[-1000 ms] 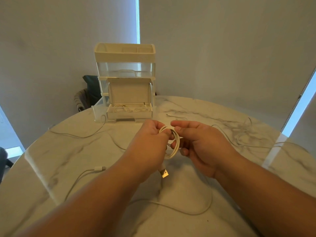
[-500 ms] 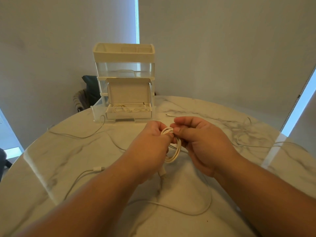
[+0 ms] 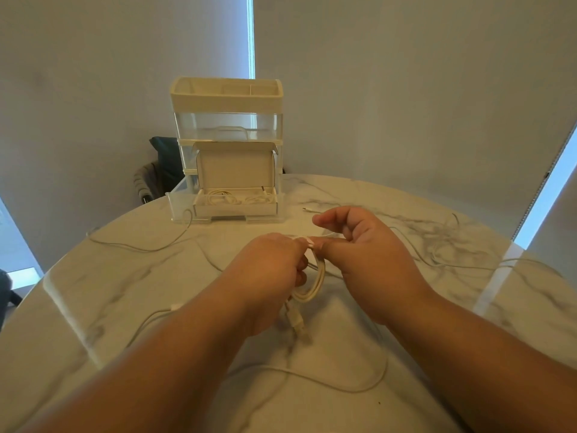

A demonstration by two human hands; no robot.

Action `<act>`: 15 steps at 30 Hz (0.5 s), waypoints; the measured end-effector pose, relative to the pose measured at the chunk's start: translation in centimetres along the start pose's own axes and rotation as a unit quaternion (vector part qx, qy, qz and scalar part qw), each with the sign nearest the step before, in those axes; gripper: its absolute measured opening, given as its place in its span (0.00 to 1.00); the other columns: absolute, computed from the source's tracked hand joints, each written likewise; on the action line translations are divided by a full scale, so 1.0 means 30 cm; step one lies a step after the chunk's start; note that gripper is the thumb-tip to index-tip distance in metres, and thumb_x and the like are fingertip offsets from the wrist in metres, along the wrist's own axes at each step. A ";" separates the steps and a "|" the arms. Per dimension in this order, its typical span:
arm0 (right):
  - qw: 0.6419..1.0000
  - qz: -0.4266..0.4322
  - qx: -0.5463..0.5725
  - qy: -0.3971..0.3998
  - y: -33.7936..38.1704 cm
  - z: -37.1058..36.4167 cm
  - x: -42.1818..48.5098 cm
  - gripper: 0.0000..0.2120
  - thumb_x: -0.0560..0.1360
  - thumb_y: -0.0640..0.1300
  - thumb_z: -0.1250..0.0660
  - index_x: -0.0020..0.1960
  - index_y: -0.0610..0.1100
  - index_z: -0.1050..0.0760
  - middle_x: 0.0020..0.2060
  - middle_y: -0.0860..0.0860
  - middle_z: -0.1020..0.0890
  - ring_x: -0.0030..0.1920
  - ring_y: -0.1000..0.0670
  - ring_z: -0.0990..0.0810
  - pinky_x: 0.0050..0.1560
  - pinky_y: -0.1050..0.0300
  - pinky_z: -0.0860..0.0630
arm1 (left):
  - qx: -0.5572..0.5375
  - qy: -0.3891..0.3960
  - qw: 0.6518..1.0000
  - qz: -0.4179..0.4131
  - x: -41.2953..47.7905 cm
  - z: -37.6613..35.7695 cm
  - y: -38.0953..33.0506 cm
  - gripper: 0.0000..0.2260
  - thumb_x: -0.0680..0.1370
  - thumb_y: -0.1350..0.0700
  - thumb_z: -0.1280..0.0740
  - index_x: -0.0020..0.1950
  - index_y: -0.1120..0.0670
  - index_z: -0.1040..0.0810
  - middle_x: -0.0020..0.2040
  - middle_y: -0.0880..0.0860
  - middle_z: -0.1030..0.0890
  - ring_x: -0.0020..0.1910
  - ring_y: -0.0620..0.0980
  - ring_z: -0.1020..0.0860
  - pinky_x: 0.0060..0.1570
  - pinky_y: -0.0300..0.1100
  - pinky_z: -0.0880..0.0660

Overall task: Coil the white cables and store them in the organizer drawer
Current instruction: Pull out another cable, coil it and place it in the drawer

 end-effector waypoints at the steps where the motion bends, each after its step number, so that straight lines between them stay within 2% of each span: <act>1: 1.000 0.000 0.007 -0.003 -0.004 -0.001 0.003 0.13 0.72 0.44 0.26 0.54 0.54 0.22 0.51 0.59 0.18 0.50 0.63 0.19 0.50 0.65 0.24 | -0.010 -0.008 1.000 -0.011 0.000 0.006 -0.003 0.14 0.83 0.59 0.43 0.38 0.53 0.32 0.33 0.52 0.32 0.26 0.39 0.33 0.29 0.31 0.36; 3: 0.998 -0.020 0.057 -0.006 -0.020 -0.010 0.007 0.14 0.71 0.48 0.25 0.55 0.55 0.22 0.54 0.57 0.18 0.56 0.59 0.20 0.56 0.56 0.22 | -0.042 -0.029 0.998 -0.029 0.007 0.016 -0.018 0.14 0.83 0.58 0.42 0.37 0.53 0.31 0.31 0.48 0.31 0.24 0.38 0.33 0.28 0.32 0.34; 5: 0.986 -0.069 0.147 0.022 -0.042 -0.037 0.000 0.19 0.67 0.53 0.26 0.57 0.53 0.23 0.56 0.51 0.18 0.56 0.51 0.18 0.54 0.49 0.21 | -0.148 -0.058 0.987 -0.019 0.024 0.028 -0.015 0.11 0.83 0.57 0.40 0.41 0.55 0.28 0.31 0.49 0.30 0.26 0.43 0.32 0.32 0.39 0.35; 7: 0.957 -0.133 0.237 0.102 -0.059 -0.097 -0.024 0.20 0.68 0.52 0.24 0.56 0.46 0.22 0.52 0.46 0.16 0.52 0.45 0.17 0.49 0.48 0.21 | -0.234 -0.059 0.970 -0.006 0.035 0.021 -0.010 0.08 0.83 0.56 0.40 0.45 0.57 0.28 0.31 0.50 0.31 0.28 0.46 0.32 0.34 0.42 0.36; 8: 0.944 -0.151 0.257 0.142 -0.052 -0.126 -0.042 0.17 0.70 0.50 0.25 0.55 0.43 0.21 0.49 0.46 0.15 0.49 0.45 0.17 0.48 0.47 0.22 | -0.248 -0.063 0.967 -0.006 0.035 0.022 -0.009 0.09 0.83 0.55 0.40 0.45 0.57 0.28 0.30 0.51 0.31 0.27 0.46 0.32 0.34 0.44 0.34; 9: 0.938 -0.155 0.261 0.165 -0.046 -0.144 -0.055 0.15 0.71 0.47 0.27 0.55 0.41 0.21 0.47 0.46 0.16 0.48 0.46 0.18 0.48 0.47 0.22 | -0.249 -0.070 0.966 -0.005 0.031 0.025 -0.009 0.11 0.83 0.54 0.40 0.42 0.57 0.28 0.30 0.51 0.30 0.27 0.47 0.31 0.33 0.44 0.33; 12: 0.939 -0.148 0.261 0.166 -0.045 -0.154 -0.063 0.11 0.75 0.40 0.30 0.57 0.41 0.20 0.47 0.45 0.16 0.47 0.47 0.19 0.44 0.51 0.21 | -0.218 -0.105 0.970 -0.014 0.030 0.040 -0.002 0.16 0.83 0.50 0.40 0.37 0.55 0.29 0.30 0.52 0.27 0.29 0.49 0.29 0.33 0.44 0.30; 15: 0.942 -0.167 0.242 0.164 -0.052 -0.156 -0.070 0.13 0.73 0.41 0.27 0.56 0.42 0.21 0.43 0.46 0.17 0.40 0.49 0.20 0.34 0.56 0.24 | -0.229 -0.145 0.962 -0.038 0.041 0.068 -0.007 0.15 0.83 0.52 0.40 0.37 0.55 0.28 0.29 0.50 0.27 0.32 0.49 0.30 0.43 0.50 0.32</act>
Point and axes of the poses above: each hand's wrist, its own x-axis towards the middle knuckle, its own z-axis out of the back of the hand, y = z × x, the point moved 7 cm from there along x, towards the middle knuckle
